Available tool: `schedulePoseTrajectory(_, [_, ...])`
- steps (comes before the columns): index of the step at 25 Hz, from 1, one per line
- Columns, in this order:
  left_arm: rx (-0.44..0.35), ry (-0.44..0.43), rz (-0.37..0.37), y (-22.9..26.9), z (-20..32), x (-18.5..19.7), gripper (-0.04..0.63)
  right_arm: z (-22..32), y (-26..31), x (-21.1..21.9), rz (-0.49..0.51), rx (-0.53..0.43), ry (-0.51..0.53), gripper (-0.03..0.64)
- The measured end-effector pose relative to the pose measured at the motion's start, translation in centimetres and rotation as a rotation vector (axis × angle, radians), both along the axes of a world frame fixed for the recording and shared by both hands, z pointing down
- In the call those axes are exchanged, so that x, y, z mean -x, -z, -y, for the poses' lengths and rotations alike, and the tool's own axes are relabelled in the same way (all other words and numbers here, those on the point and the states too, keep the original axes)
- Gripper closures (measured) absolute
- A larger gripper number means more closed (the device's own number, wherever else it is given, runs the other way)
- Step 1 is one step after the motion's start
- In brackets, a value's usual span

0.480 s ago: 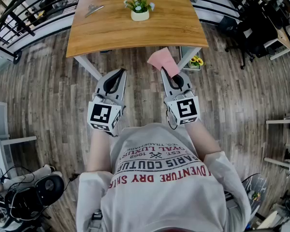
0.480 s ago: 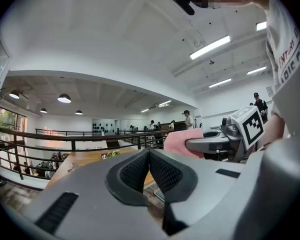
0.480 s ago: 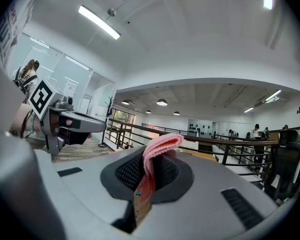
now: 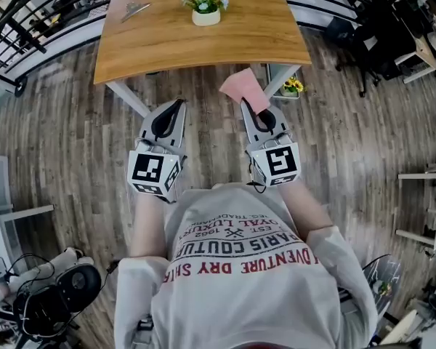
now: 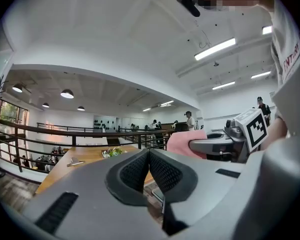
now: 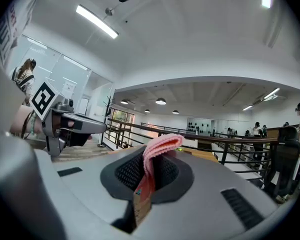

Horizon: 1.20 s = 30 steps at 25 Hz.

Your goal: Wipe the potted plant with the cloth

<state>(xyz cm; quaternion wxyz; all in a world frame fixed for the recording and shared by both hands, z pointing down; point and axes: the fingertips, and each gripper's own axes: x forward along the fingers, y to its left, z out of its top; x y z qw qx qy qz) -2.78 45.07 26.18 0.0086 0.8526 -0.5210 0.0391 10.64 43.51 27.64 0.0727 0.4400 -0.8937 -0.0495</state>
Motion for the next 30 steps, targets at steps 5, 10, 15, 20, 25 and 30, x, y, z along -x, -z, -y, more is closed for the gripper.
schedulePoseTrajectory(5, [0.025,0.001,-0.006,-1.0,0.4,0.0,0.578,0.6,-1.2,-0.5,-0.005,0.032,-0.011,0.581])
schedulePoseTrajectory(10, [0.070,0.013,-0.001,-2.3,2.1,0.7,0.578,3.4,-2.5,-0.9,-0.012,0.077,-0.036,0.581])
schedulePoseTrajectory(15, [0.095,0.049,0.027,-3.5,6.4,1.2,0.578,8.8,-4.1,-1.8,-0.009,0.102,-0.048,0.581])
schedulePoseTrajectory(20, [0.123,0.097,0.045,-5.0,12.8,0.9,0.578,16.5,-5.9,-2.6,0.006,0.145,-0.036,0.581])
schedulePoseTrajectory(25, [0.153,0.130,0.040,-5.8,21.4,0.3,0.578,25.7,-6.9,-3.3,-0.018,0.178,-0.012,0.581])
schedulePoseTrajectory(30, [0.172,0.157,0.002,-6.6,30.3,-0.9,0.578,34.5,-7.9,-4.0,-0.068,0.211,0.035,0.581])
